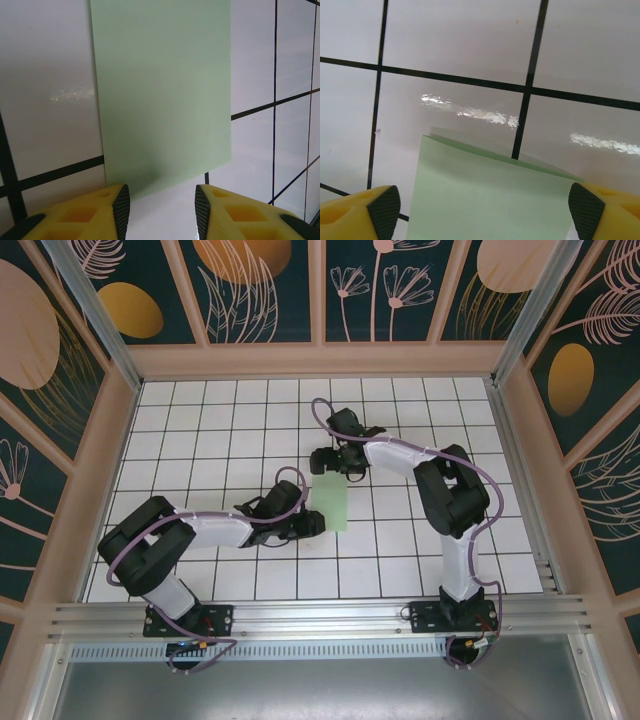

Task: Fold a paper plane with a square sheet of paper (fold left side to right side)
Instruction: Fold the triangle a second time at the center of the table.

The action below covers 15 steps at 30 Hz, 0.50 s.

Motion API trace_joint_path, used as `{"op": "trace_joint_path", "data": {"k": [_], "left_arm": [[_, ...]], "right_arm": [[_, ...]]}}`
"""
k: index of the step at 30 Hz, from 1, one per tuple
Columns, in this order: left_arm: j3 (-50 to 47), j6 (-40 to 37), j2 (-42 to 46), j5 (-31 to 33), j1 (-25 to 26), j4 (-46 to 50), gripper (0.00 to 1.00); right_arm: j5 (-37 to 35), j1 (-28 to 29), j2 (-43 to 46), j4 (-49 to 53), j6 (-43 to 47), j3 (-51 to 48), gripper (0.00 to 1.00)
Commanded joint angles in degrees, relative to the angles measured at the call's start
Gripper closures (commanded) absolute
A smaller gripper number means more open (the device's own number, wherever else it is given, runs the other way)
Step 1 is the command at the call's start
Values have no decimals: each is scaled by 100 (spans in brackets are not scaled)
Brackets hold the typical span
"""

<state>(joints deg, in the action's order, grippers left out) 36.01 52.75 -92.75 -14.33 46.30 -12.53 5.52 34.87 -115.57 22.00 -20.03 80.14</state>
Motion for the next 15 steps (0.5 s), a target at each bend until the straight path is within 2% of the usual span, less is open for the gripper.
{"op": "trace_joint_path", "data": {"k": [1,3,15], "left_arm": [[107,-133,-199,158,30,111,57],[99,-133,-208,158,49,102,57],[134,-125,-286,138,64,50,57]], "right_arm": [[-275,3,67,41,62,-138,4],[-297,-30,71,41,126,-105,1],[85,-27,-183,-65,45,-108,1]]}}
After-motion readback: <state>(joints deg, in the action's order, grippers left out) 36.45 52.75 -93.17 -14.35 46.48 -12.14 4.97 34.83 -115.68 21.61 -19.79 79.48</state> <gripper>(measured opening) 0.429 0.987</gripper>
